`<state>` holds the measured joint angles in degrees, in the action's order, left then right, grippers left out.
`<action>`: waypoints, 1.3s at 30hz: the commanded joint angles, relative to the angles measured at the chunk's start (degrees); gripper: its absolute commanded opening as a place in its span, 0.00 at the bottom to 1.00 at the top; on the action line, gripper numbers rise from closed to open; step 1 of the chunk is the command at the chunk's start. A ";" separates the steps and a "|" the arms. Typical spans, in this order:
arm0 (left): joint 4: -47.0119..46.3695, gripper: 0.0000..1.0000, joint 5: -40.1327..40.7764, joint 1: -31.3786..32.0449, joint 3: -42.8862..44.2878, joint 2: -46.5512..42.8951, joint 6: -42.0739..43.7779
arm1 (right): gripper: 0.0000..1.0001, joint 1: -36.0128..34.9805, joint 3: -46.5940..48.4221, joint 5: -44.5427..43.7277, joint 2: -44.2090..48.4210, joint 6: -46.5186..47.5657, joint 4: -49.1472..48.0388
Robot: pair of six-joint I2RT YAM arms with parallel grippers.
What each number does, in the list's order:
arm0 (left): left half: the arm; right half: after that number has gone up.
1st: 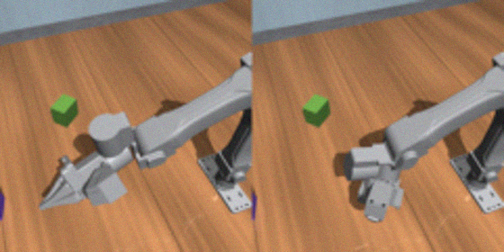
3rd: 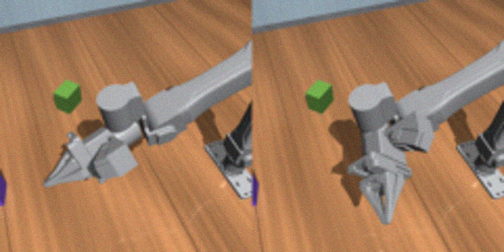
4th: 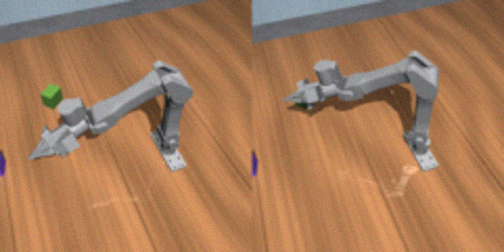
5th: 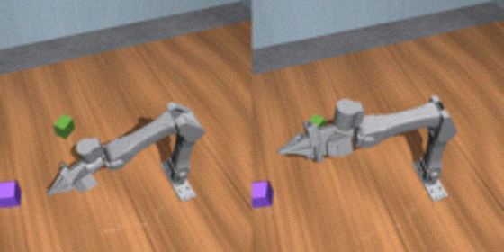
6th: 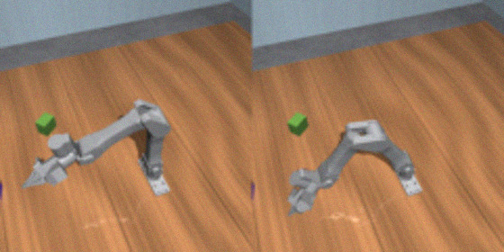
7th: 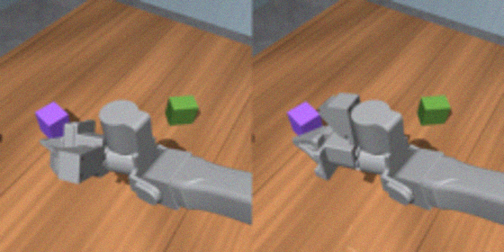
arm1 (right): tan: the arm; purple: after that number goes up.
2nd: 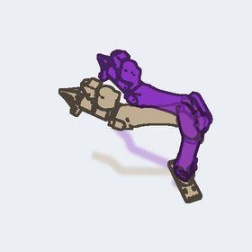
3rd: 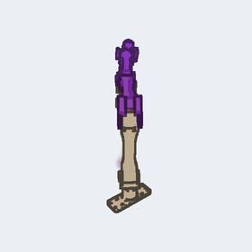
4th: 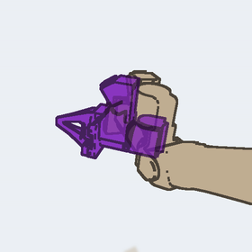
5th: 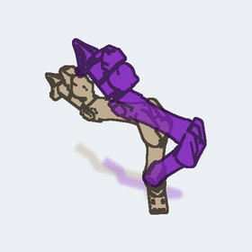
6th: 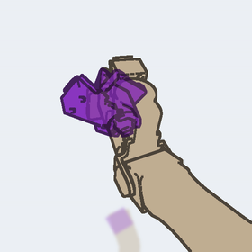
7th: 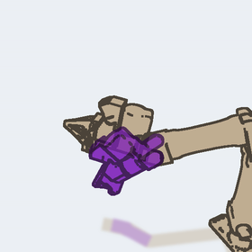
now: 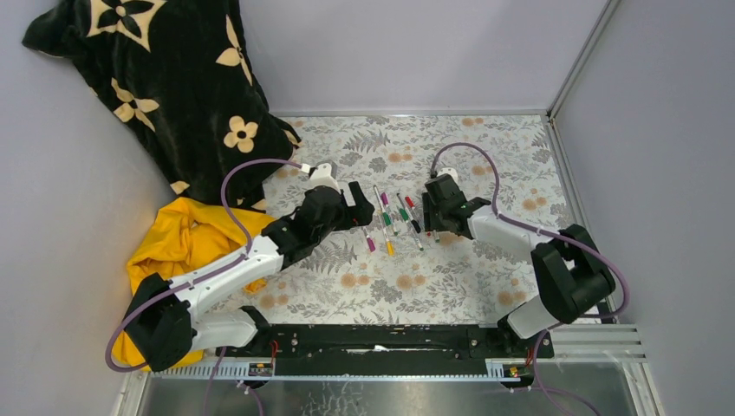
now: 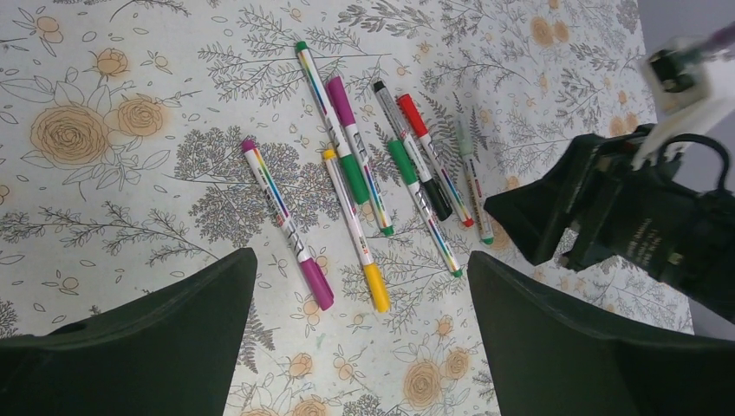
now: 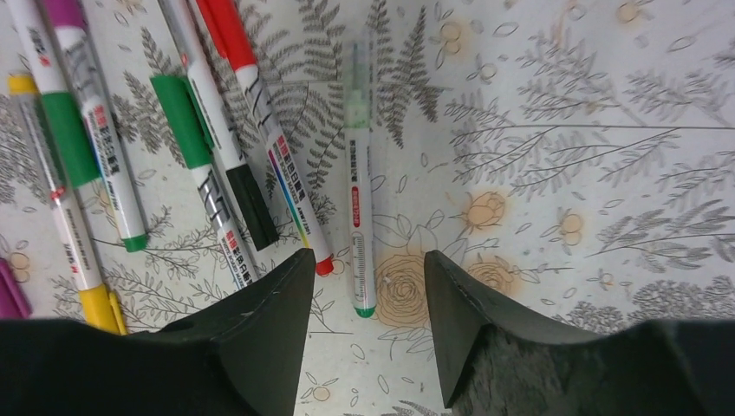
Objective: Open the pen caps
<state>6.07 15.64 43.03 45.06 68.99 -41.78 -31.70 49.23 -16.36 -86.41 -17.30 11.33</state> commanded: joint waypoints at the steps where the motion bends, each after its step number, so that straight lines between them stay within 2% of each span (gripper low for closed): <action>1: -3.19 0.99 0.39 0.20 1.80 0.52 -1.02 | 0.57 0.29 2.19 4.37 -3.42 0.54 -1.18; 24: -4.31 0.99 0.58 0.17 0.77 -1.40 -1.53 | 0.52 2.55 1.52 5.44 -3.43 -0.13 -0.35; 31: -4.46 0.99 0.12 0.21 0.94 -0.92 -2.30 | 0.42 2.52 1.60 7.28 -5.83 -0.03 0.30; 39: -5.05 0.99 -1.05 0.14 0.95 0.40 -5.64 | 0.40 2.57 1.58 9.15 -9.20 -0.13 0.34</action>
<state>5.10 15.53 43.03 45.21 68.75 -44.58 -29.50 49.63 -9.13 -94.08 -17.34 11.22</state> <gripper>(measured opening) 0.986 0.407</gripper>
